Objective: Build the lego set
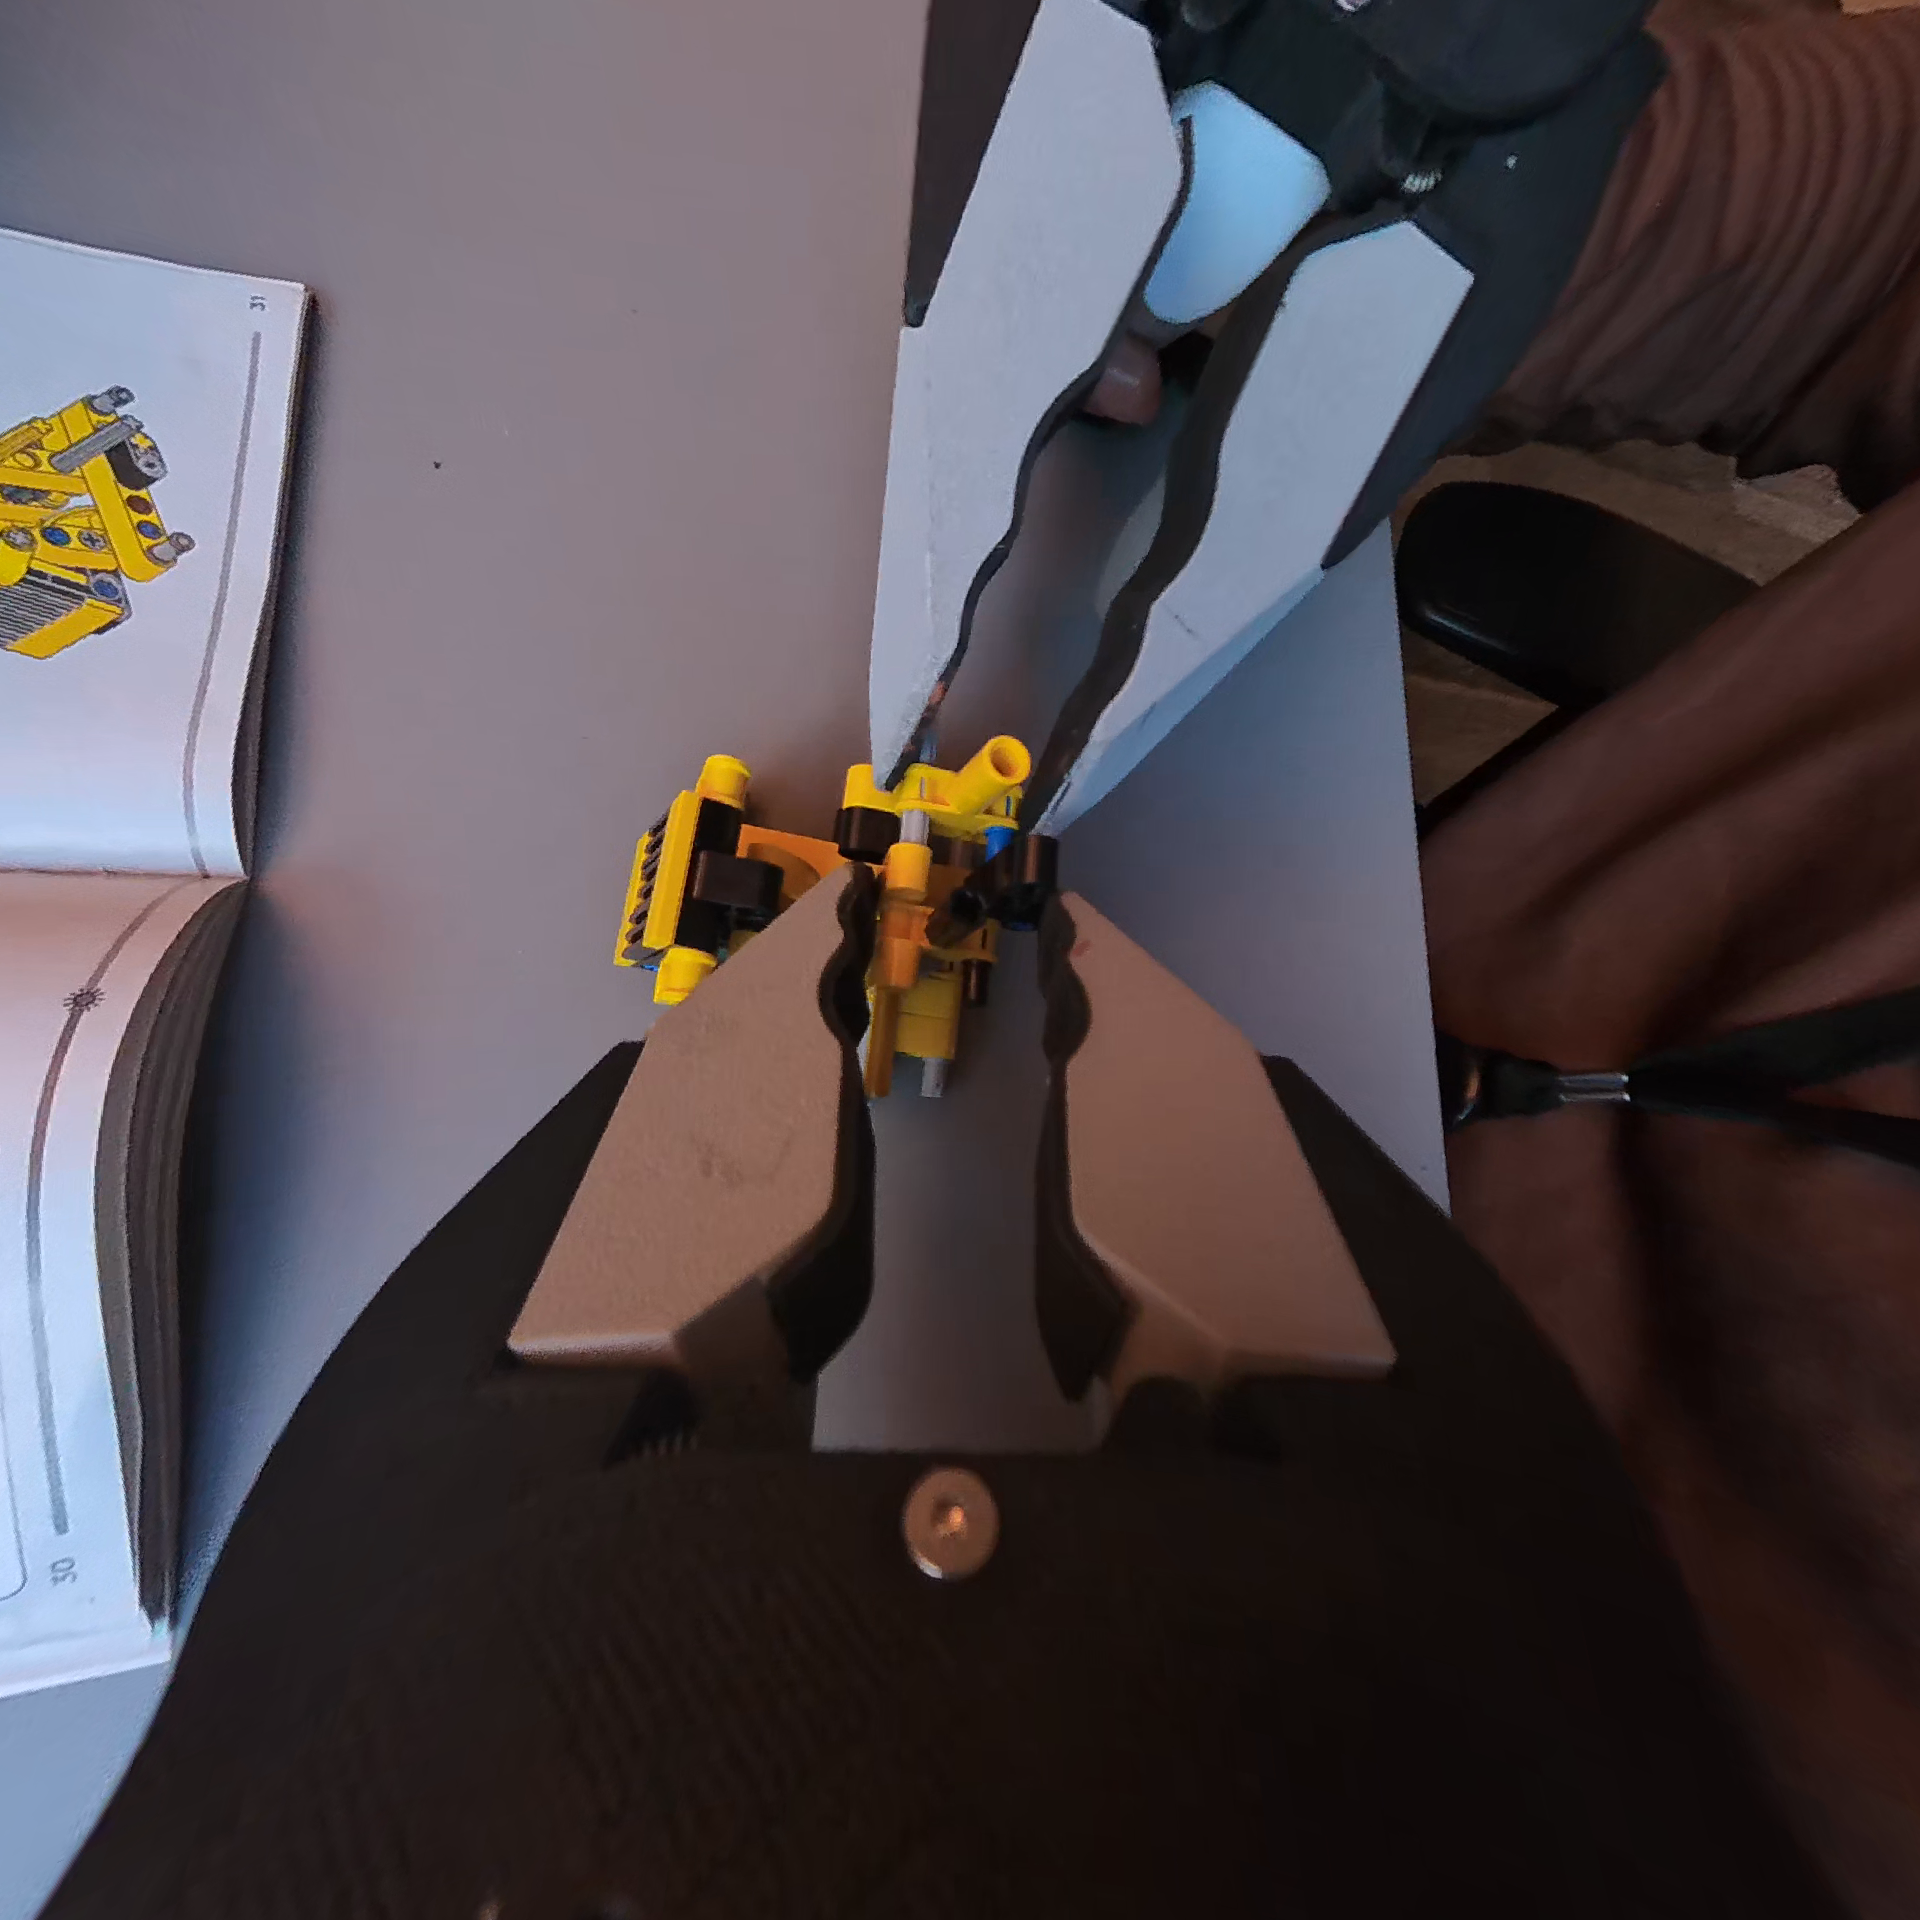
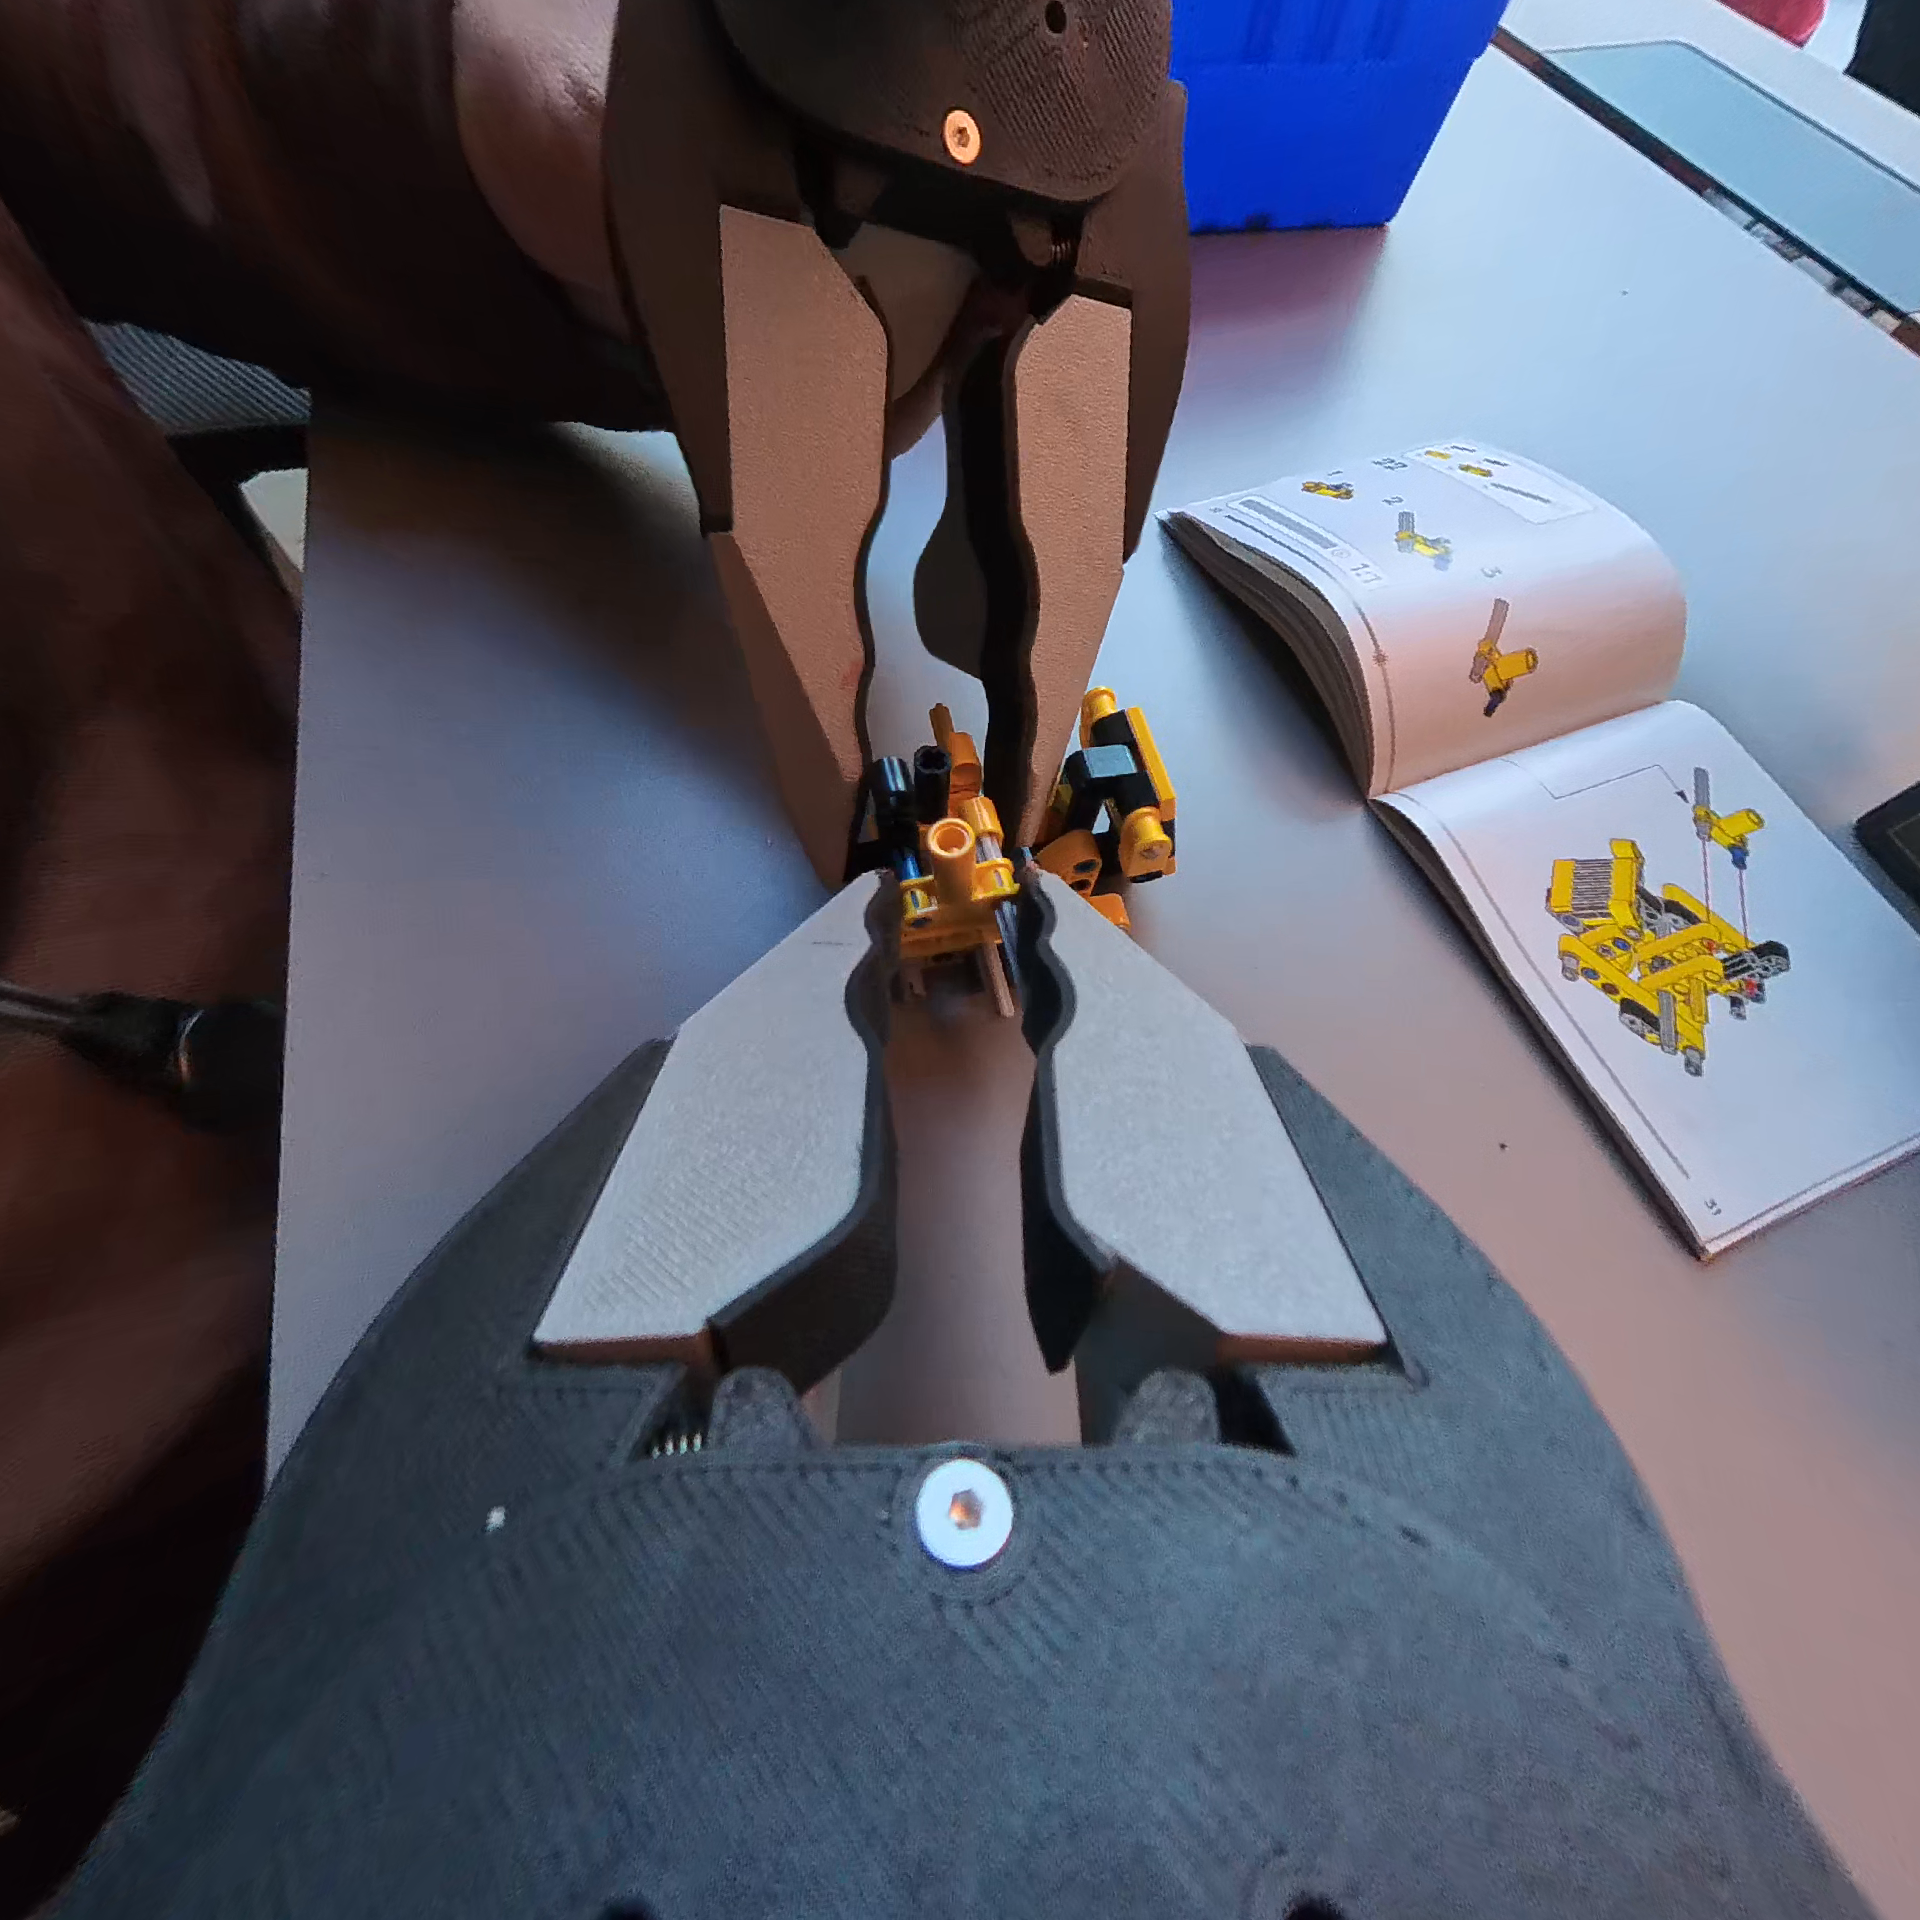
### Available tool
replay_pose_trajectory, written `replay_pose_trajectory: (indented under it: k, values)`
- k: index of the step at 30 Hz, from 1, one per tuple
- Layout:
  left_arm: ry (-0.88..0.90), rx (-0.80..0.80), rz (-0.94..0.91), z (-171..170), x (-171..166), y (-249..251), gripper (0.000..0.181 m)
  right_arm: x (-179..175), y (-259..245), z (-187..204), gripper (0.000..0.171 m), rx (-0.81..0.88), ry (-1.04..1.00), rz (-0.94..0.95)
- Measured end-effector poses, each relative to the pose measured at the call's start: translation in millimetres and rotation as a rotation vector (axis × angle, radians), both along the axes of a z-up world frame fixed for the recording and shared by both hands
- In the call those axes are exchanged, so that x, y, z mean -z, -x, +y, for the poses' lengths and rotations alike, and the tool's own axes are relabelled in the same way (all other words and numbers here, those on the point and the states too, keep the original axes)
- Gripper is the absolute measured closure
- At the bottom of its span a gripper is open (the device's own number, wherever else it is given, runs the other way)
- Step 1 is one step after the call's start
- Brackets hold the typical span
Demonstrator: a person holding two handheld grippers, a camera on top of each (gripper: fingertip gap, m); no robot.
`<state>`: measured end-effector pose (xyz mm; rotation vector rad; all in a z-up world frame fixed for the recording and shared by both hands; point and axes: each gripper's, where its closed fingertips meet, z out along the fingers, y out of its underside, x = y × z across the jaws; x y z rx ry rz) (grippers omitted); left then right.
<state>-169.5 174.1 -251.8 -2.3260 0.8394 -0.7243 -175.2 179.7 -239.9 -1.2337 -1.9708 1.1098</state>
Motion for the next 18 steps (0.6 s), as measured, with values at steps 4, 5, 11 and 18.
replay_pose_trajectory:
  k: [4,5,11,18]
  values:
    - [-0.003,-0.006,0.002,0.0,0.1,-0.1,0.153,0.2,-0.1,-0.3,0.153,0.032,-0.03,-0.006]
    - [-0.004,-0.002,0.001,0.0,0.1,0.0,0.153,0.2,0.0,-0.3,0.153,0.028,-0.037,-0.007]
    - [-0.005,-0.009,-0.003,0.6,0.2,0.7,0.153,0.3,1.0,-0.1,0.152,0.004,-0.115,-0.007]
    - [-0.002,-0.029,-0.005,2.3,0.1,3.5,0.153,0.7,4.6,1.5,0.153,0.042,0.02,-0.091]
